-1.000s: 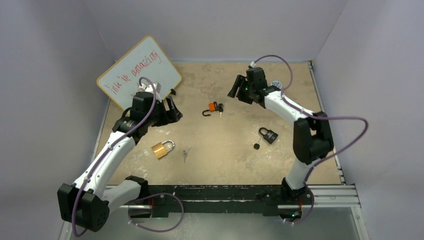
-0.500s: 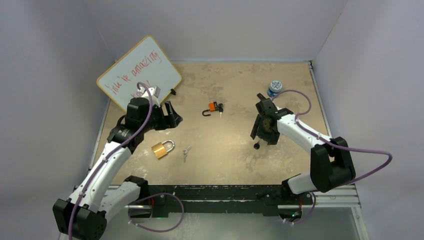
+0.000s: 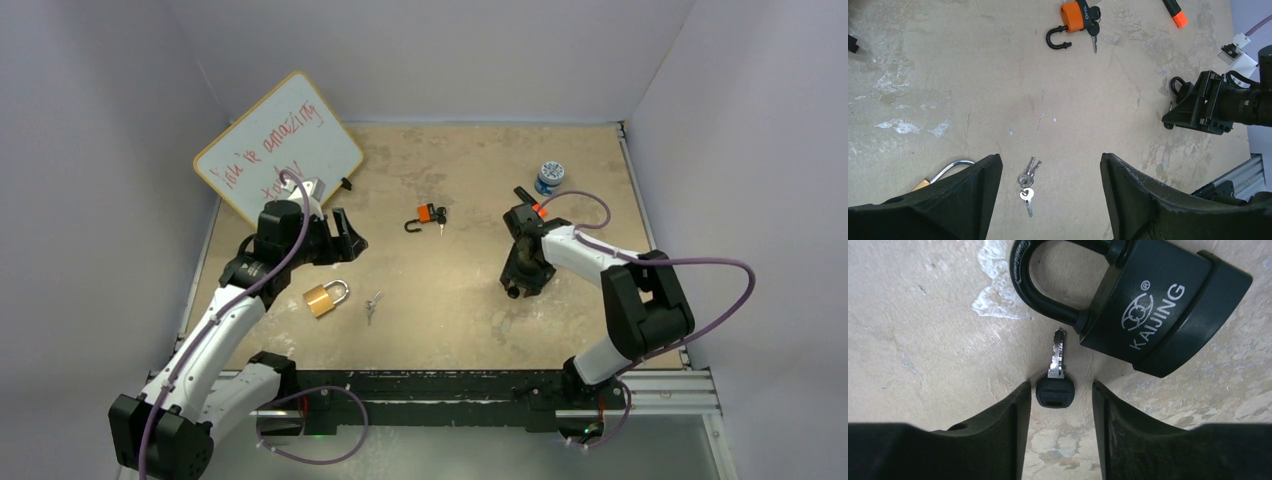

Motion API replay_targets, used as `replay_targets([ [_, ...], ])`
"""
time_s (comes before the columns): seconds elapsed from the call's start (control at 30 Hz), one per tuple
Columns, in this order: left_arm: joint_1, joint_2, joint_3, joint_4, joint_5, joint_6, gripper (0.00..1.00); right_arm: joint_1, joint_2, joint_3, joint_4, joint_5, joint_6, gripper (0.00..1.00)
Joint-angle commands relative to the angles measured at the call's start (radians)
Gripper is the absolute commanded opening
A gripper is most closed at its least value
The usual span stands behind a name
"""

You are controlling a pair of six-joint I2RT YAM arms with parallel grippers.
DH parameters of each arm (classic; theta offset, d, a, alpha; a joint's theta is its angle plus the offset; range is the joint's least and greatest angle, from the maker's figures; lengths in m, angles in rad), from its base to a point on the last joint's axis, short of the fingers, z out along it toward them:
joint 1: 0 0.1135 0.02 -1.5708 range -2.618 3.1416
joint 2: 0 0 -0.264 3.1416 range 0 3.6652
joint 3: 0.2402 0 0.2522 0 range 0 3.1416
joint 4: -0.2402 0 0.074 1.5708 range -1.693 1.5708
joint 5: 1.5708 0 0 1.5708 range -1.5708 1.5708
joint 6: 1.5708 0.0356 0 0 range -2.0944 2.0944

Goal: Unlock with the key

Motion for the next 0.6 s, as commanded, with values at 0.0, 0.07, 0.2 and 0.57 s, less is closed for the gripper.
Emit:
replay_targets([
  [0.0,0.006,0.002,-0.006,0.046,0.005,0.028,0.74,0.009,0.022,0.019,-0.019,-0.013,0.046,0.46],
  [0.07,0.006,-0.001,-0.011,0.039,-0.001,0.03,0.74,0.014,0.034,0.019,-0.03,-0.02,0.053,0.45],
  [0.2,0.006,-0.005,-0.028,0.042,-0.004,0.031,0.73,0.021,0.059,0.009,-0.027,-0.028,0.065,0.4],
  [0.57,0.006,0.078,-0.019,0.128,0.102,-0.044,0.75,0.064,-0.006,-0.004,0.067,-0.038,0.012,0.08],
])
